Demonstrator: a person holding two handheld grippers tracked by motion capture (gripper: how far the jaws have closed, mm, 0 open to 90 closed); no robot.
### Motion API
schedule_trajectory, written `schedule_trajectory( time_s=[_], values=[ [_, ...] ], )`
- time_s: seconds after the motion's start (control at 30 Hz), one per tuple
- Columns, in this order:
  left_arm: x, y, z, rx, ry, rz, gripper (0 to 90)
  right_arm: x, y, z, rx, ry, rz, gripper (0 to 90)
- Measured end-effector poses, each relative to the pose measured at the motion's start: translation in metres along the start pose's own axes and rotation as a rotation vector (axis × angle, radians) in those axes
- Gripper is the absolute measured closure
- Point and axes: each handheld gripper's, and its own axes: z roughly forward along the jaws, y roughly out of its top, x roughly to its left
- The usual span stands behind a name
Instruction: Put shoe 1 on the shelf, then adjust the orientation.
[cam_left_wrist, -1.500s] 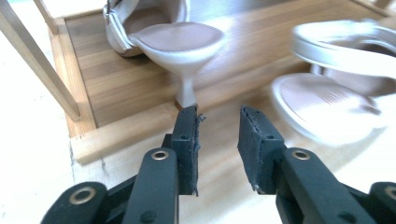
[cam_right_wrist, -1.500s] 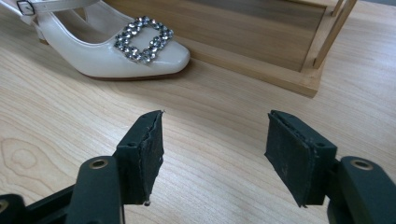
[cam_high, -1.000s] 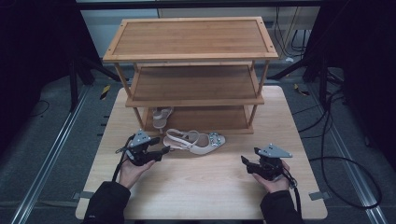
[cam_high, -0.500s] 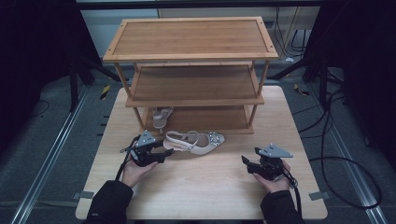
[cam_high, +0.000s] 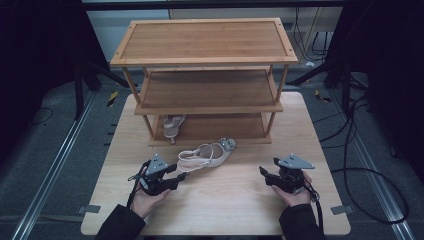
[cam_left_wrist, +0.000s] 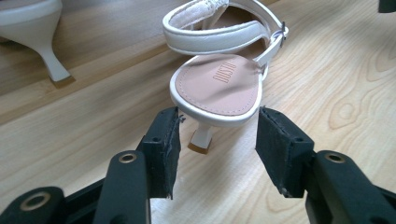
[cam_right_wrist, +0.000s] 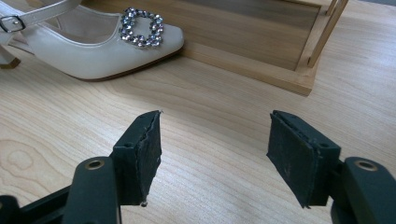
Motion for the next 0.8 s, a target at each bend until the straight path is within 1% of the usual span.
schedule_trajectory(
  time_s=[0.07, 0.1, 0.13, 0.17, 0.2, 0.33, 0.4, 0.43, 0.47, 0.53, 0.57, 0.6, 0.63, 0.67, 0.7, 0.73, 0.77, 0.8],
  values=[
    [0.0, 0.0, 0.001, 0.007, -0.002, -0.002, 48.4, 0.0, 0.0, 0.001, 0.0, -0.001, 0.002, 35.0],
    [-0.001, -0.001, 0.005, 0.028, -0.006, 0.005, 46.7, 0.0, 0.0, 0.001, -0.001, -0.001, 0.004, 35.0],
    [-0.003, -0.002, 0.008, 0.038, 0.001, 0.017, 43.2, 0.0, 0.0, 0.001, 0.0, -0.002, 0.008, 34.9],
    [-0.003, -0.002, 0.008, 0.038, 0.001, 0.017, 39.5, 0.0, 0.0, 0.001, 0.0, -0.002, 0.008, 34.9],
    [-0.005, -0.002, 0.013, 0.039, 0.007, 0.038, 36.9, 0.0, 0.0, 0.002, 0.001, -0.002, 0.009, 34.7],
    [-0.004, 0.0, 0.022, 0.018, 0.006, 0.051, 30.9, 0.0, 0.0, 0.001, -0.001, -0.002, 0.004, 34.6],
    [-0.002, 0.002, 0.026, -0.015, -0.014, 0.042, 30.5, 0.0, 0.0, 0.002, 0.003, -0.002, 0.008, 34.5],
    [-0.002, 0.002, 0.026, -0.015, -0.014, 0.042, 30.1, 0.0, -0.001, 0.002, 0.007, 0.0, 0.01, 34.4],
    [0.0, 0.004, 0.028, -0.029, -0.024, 0.035, 29.4, 0.0, -0.001, 0.003, 0.007, 0.001, 0.004, 34.4],
    [0.0, 0.007, 0.03, -0.021, -0.031, 0.036, 27.1, 0.0, -0.001, 0.003, 0.007, 0.0, -0.003, 34.2],
    [0.001, 0.009, 0.033, -0.024, -0.043, 0.036, 26.2, 0.0, -0.001, 0.003, 0.007, 0.0, 0.0, 34.0],
    [0.001, 0.009, 0.033, -0.024, -0.043, 0.036, 25.5, 0.0, -0.001, 0.002, 0.004, 0.0, 0.002, 33.9],
    [0.003, 0.013, 0.038, -0.019, -0.055, 0.035, 24.9, -0.001, -0.001, 0.002, 0.002, 0.0, 0.007, 33.8],
    [0.003, 0.013, 0.038, -0.019, -0.055, 0.035, 24.2, -0.001, -0.001, 0.002, 0.002, 0.0, 0.007, 33.8],
    [0.004, 0.014, 0.043, -0.043, -0.071, 0.034, 24.2, -0.001, -0.001, 0.002, 0.005, -0.001, 0.006, 33.5],
    [0.005, 0.015, 0.045, -0.029, -0.084, 0.038, 24.1, -0.001, -0.001, 0.002, 0.002, 0.0, 0.008, 33.5],
    [0.004, 0.016, 0.048, -0.012, -0.082, 0.058, 23.2, -0.002, 0.0, 0.002, 0.001, -0.002, 0.006, 33.4],
    [0.004, 0.017, 0.05, -0.008, -0.085, 0.069, 22.7, -0.002, 0.0, 0.002, 0.001, -0.003, 0.008, 33.5]
  ],
)
